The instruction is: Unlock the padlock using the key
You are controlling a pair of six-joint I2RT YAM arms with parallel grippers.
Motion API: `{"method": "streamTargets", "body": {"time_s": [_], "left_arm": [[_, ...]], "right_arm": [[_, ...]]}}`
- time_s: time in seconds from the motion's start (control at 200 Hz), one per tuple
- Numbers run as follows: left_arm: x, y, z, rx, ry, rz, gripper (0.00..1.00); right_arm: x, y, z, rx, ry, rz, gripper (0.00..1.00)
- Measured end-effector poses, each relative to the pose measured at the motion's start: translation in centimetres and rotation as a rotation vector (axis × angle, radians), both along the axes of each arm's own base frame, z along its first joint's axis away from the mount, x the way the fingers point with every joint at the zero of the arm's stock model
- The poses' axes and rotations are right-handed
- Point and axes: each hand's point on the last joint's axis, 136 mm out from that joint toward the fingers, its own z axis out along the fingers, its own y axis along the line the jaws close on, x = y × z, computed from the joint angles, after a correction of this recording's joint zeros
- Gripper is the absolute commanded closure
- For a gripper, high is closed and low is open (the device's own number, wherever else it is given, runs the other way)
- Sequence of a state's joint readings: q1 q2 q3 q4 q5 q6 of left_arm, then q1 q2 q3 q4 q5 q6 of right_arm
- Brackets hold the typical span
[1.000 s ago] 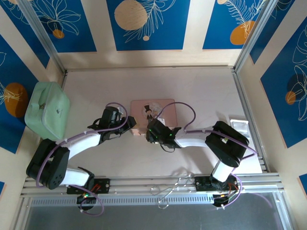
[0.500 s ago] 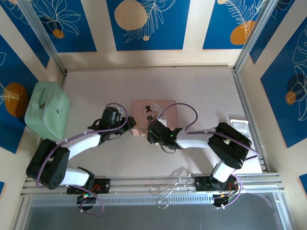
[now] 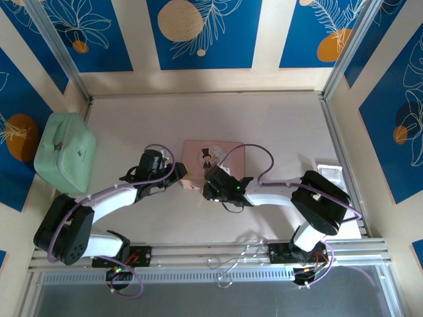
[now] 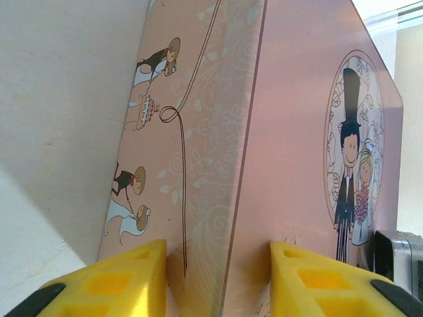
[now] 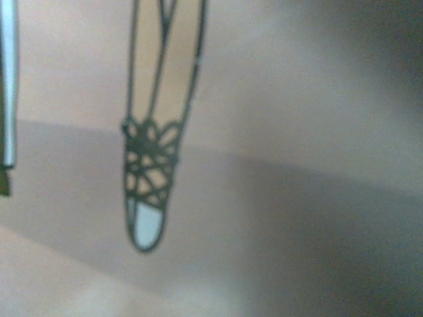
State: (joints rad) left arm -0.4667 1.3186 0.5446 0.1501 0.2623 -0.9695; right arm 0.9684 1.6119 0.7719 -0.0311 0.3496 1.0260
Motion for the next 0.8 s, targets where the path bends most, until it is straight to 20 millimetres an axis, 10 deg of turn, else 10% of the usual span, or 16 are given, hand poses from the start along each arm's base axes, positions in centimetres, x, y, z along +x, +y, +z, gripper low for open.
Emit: {"method": "streamTargets", "body": {"time_s": [0.8], "left_arm": [[-1.1,0.7,0.0,-0.027,0.022,0.041,0.61]], "right_arm": [[-0.7,-0.5,0.5,0.045,0.033,0.067,0.83]]}}
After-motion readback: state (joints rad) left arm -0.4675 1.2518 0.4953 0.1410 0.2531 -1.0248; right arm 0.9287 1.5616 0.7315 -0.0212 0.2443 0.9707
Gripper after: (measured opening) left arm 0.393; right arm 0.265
